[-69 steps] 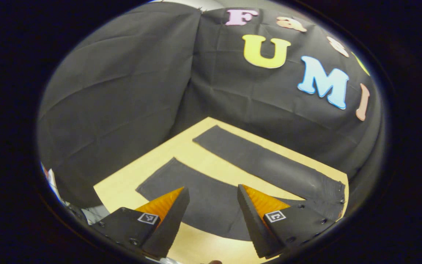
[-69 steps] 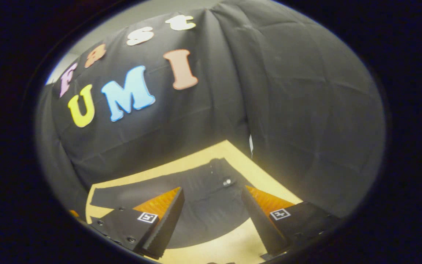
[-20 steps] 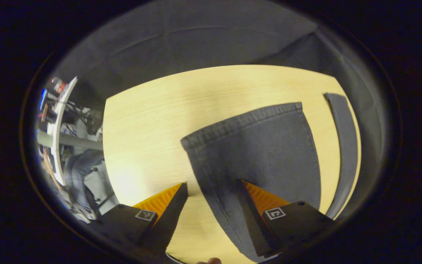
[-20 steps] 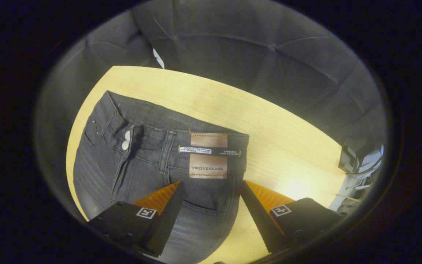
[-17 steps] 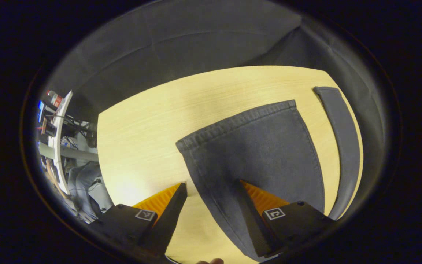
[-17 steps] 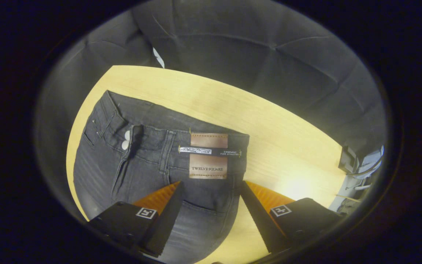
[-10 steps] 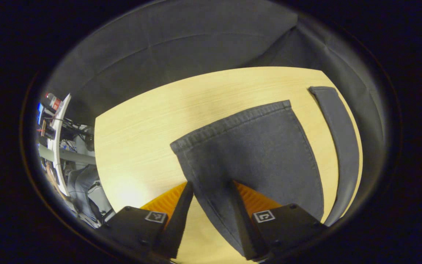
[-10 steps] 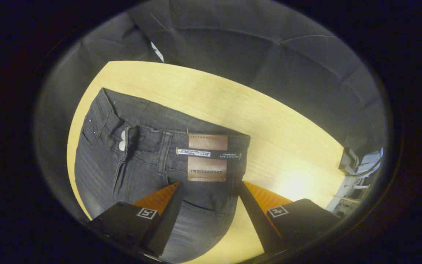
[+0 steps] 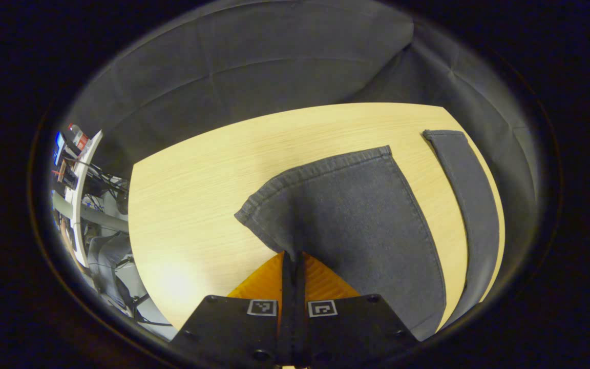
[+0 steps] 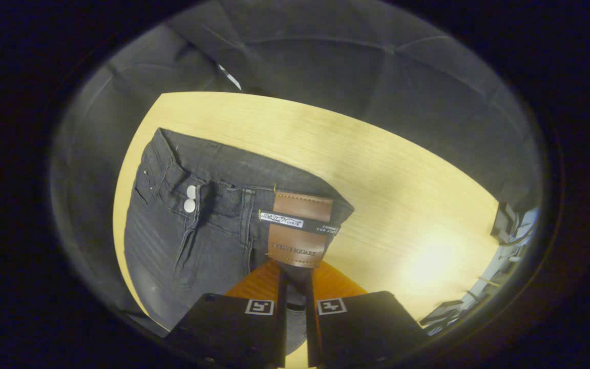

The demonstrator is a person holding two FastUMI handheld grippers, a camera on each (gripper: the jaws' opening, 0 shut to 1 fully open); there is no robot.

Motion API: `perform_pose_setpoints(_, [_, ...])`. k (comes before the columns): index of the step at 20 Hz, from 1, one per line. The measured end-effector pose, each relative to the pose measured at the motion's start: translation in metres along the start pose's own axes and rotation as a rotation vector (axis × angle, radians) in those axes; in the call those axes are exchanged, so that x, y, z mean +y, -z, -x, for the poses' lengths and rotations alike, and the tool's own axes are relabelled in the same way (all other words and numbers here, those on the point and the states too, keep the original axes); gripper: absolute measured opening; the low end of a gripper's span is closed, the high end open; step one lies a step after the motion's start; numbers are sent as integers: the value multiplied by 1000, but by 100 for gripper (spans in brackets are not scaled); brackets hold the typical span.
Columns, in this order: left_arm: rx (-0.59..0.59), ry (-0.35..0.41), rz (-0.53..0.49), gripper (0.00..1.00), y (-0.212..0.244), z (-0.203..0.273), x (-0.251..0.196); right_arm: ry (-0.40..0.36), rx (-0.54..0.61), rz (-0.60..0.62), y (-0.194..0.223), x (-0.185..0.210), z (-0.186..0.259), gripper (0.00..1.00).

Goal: Grasp the waist and the cuffs of the jeans and fold them to make the two legs overlap; first hold the waist and fold one-third of the jeans toward the cuffs, then hold the cuffs and fold the remaining one-third in the same direction to finish folding.

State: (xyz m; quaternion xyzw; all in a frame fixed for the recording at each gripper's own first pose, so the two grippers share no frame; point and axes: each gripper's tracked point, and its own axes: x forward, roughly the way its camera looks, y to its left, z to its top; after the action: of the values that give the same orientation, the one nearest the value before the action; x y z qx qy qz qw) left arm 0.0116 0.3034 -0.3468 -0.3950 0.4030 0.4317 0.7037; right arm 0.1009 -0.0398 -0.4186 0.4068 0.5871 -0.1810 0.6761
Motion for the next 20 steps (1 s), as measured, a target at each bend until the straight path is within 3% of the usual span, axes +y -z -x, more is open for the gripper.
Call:
perform_pose_setpoints(4, [-5,33,5,8,3,-1,1,-80,5,24,3,-4,1,9])
perform_pose_setpoints(9, [50,83,13,8,11,12,13,-67,49,49,6,-25,25,8])
perform_pose_setpoints(15, [115,78,118,8,42,39,85,-129,79,63,-5,-15,68,7])
perform_pose_setpoints(17, [124,126,191,8,43,60,91,-116,79,62,-9,-23,91,7])
perform_pose_setpoints(20, [130,136,222,8,38,83,110,-81,109,-3,-8,-30,112,7])
